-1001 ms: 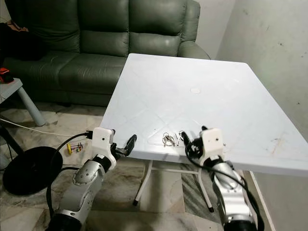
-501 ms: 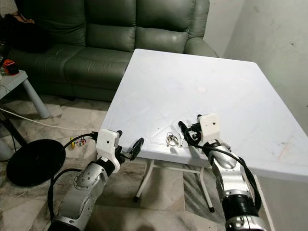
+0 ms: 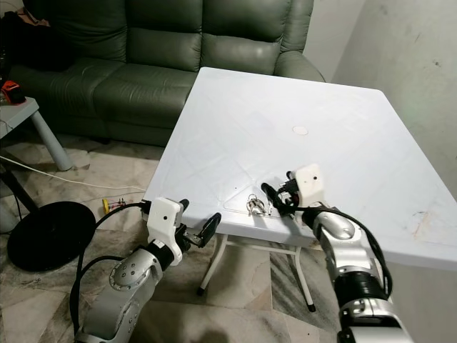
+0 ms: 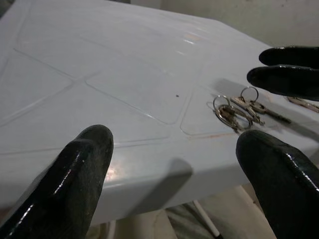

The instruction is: Hang keys on a hook

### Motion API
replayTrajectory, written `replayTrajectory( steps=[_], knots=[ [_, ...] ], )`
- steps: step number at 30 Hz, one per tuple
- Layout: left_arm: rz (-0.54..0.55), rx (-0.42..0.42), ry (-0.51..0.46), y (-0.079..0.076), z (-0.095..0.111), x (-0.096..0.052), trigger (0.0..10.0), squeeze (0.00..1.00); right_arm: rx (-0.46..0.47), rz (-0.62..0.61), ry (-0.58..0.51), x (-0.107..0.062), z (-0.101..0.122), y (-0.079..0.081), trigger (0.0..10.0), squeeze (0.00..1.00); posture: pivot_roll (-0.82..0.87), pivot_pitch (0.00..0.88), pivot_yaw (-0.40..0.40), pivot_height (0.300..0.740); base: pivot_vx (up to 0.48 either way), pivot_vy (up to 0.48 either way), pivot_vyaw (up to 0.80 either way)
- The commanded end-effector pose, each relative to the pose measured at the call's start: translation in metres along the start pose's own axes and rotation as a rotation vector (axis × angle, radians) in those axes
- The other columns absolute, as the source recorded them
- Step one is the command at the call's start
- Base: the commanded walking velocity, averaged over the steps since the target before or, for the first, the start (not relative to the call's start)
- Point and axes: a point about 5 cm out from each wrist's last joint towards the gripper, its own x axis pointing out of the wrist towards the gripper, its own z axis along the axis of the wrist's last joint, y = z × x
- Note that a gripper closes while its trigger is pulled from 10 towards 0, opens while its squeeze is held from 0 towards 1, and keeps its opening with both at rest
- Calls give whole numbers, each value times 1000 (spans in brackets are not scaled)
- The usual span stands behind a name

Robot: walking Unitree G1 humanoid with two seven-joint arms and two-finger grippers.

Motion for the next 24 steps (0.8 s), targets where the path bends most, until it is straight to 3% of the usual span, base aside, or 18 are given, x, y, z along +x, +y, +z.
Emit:
replayTrajectory(
  steps=[1, 12, 24],
  knots=[
    [-23, 2, -7, -6, 3, 0, 10000, 0, -8, 16, 10, -1, 2, -4, 10000, 0, 75, 69, -103, 740, 0, 0, 0],
    [-23, -12, -1, -8, 4, -1, 10000, 0, 27, 137, 15, -2, -1, 2, 10000, 0, 69, 76, -103, 740, 0, 0, 0],
    [-15, -15, 5, -8, 4, -2, 10000, 0, 131, 102, -5, 10, 2, 12, 10000, 0, 73, 88, -99, 740, 0, 0, 0]
  ],
)
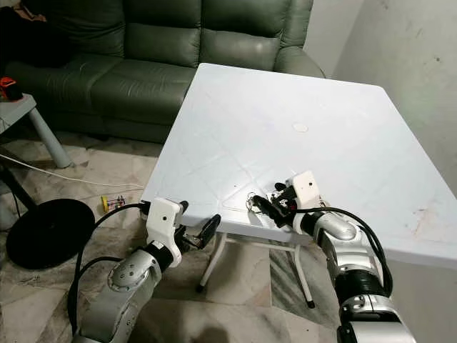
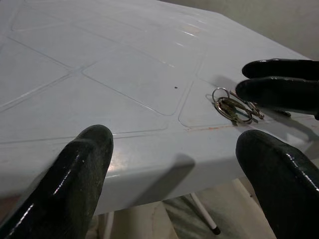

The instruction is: Hang keys on a hook

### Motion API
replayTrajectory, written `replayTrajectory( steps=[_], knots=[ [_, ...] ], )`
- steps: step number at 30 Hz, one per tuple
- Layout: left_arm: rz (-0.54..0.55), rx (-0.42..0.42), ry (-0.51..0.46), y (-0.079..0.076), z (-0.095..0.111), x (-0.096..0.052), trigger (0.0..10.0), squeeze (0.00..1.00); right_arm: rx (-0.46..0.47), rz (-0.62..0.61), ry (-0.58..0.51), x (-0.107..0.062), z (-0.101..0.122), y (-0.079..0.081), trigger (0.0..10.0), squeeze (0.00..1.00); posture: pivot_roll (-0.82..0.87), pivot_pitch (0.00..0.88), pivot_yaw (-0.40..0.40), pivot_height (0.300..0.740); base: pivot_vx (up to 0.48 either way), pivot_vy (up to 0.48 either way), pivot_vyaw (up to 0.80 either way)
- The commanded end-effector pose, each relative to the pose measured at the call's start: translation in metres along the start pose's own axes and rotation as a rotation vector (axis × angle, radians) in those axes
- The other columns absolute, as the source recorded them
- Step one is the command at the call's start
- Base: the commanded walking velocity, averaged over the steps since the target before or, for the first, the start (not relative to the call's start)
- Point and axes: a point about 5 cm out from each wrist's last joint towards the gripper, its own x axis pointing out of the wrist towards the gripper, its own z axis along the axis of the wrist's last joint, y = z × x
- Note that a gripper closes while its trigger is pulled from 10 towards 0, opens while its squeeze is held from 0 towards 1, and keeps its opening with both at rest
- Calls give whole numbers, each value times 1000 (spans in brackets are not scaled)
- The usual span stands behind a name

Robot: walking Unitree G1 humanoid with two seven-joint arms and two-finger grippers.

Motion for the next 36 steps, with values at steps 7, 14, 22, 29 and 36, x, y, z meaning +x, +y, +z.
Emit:
replayTrajectory(
  steps=[7, 14, 22, 29, 36],
  knots=[
    [-15, -14, -13, -7, 4, 1, 10000, 0, 77, -57, -44, 4, 9, -4, 10000, 0, 73, 92, -99, 740, 0, 0, 0],
    [-14, -15, -13, -8, 4, 2, 10000, 0, 58, -93, 8, -2, 3, -13, 10000, 0, 72, 94, -98, 740, 0, 0, 0],
    [-15, -17, -16, -8, 5, 3, 10000, 0, 48, -86, 30, -11, 1, -21, 9176, 0, 66, 94, -94, 740, 0, 0, 0],
    [-20, -15, -18, -8, 6, 4, 10000, 0, 52, -59, 38, -13, -1, -21, 0, 0, 65, 95, -90, 740, 0, 0, 0],
    [-17, -16, -17, -8, 7, 4, 10000, 0, 49, -44, 33, -11, -2, -17, 0, 0, 67, 96, -91, 740, 0, 0, 0]
  ],
)
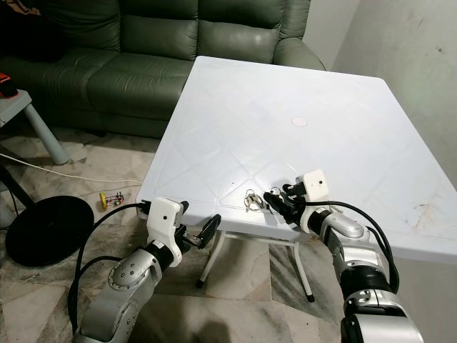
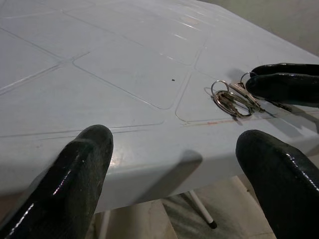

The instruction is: Hang keys on a hook

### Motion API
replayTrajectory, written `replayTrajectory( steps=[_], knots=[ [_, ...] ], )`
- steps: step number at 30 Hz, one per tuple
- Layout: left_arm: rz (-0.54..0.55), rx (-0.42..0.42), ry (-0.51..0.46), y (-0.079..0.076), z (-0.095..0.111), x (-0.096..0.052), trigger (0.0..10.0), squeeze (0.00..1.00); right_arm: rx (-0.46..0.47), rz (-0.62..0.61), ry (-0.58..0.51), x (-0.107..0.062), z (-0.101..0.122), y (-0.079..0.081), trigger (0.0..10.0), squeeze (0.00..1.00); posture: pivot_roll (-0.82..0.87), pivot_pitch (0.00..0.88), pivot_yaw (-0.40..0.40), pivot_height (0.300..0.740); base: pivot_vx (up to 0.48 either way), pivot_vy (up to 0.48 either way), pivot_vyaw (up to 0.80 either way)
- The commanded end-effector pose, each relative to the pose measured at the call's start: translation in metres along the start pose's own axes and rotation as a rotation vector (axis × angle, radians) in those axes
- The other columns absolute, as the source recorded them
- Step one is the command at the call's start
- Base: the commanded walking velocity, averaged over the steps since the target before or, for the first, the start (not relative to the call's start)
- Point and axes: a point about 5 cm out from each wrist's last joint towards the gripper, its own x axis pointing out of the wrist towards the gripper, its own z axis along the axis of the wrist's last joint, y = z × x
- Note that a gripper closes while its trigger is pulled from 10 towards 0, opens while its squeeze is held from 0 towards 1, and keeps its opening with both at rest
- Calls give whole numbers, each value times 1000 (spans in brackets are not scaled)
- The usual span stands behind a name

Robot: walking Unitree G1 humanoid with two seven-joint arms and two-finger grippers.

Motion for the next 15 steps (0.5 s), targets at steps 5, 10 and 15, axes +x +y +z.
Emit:
replayTrajectory(
  steps=[5, 10, 15],
  knots=[
    [-15, -10, -18, -7, 5, 3, 10000, 0, -4, 17, -11, -1, 0, 1, 0, 0, 69, 96, -93, 740, 0, 0, 0],
    [-16, -11, -19, -8, 5, 3, 10000, 0, 0, -3, -1, -1, 1, -2, 235, 0, 68, 96, -93, 740, 0, 0, 0],
    [-14, -14, -19, -8, 5, 3, 10000, 0, -12, -6, 6, -1, 0, -1, 10000, 0, 67, 99, -94, 740, 0, 0, 0]
  ],
)
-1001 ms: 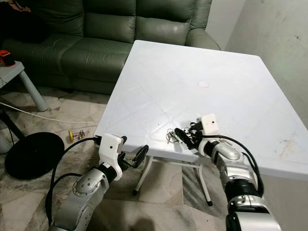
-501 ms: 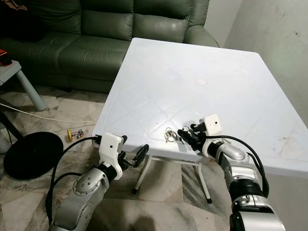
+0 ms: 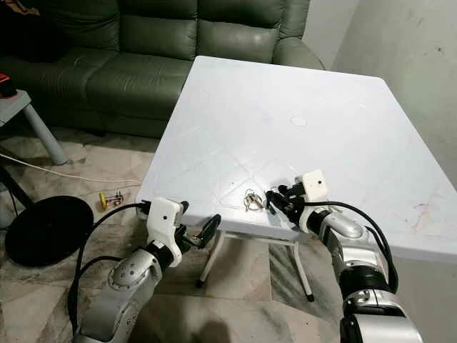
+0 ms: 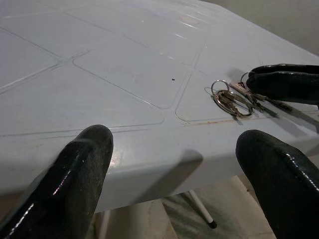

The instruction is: Hang keys on a hook

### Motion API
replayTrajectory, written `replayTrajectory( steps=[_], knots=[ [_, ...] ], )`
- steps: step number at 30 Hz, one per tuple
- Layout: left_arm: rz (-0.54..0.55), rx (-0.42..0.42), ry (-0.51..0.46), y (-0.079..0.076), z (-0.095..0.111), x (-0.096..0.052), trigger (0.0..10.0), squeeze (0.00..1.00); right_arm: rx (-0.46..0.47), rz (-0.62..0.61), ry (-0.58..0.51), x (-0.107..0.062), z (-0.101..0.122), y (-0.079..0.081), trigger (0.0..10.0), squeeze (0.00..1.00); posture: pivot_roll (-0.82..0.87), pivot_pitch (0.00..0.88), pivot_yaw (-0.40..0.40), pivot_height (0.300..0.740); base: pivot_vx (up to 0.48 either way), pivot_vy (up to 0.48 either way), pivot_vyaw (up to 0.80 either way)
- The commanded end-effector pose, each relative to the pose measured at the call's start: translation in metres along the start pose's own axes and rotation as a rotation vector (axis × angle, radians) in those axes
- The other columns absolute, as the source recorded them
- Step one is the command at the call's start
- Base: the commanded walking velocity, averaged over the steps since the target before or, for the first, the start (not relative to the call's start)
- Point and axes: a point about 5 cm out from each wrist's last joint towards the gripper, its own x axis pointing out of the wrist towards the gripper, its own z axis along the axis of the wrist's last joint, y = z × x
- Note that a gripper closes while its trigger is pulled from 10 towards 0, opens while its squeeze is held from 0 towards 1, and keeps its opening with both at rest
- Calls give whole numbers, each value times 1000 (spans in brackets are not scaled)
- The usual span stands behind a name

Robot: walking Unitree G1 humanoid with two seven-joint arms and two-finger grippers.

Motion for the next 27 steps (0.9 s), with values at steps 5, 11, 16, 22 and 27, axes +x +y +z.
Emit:
replayTrajectory(
  steps=[5, 11, 16, 22, 27],
  knots=[
    [-15, -15, -18, -9, 5, 2, 10000, 0, -5, -2, 11, 0, -1, 0, 10000, 0, 70, 99, -95, 740, 0, 0, 0],
    [-11, -14, -17, -8, 5, 2, 10000, 0, 3, 11, -3, -1, -1, 0, 1569, 0, 71, 98, -94, 740, 0, 0, 0],
    [-12, -15, -16, -9, 5, 2, 10000, 0, 9, 13, -15, -2, -1, 1, 0, 0, 71, 100, -94, 740, 0, 0, 0],
    [-12, -13, -15, -9, 5, 2, 10000, 0, -1, 11, -16, -2, 0, 0, 0, 0, 72, 99, -94, 740, 0, 0, 0],
    [-10, -16, -13, -9, 5, 2, 10000, 0, -4, 0, -14, -1, 1, -1, 0, 0, 72, 99, -95, 740, 0, 0, 0]
  ],
)
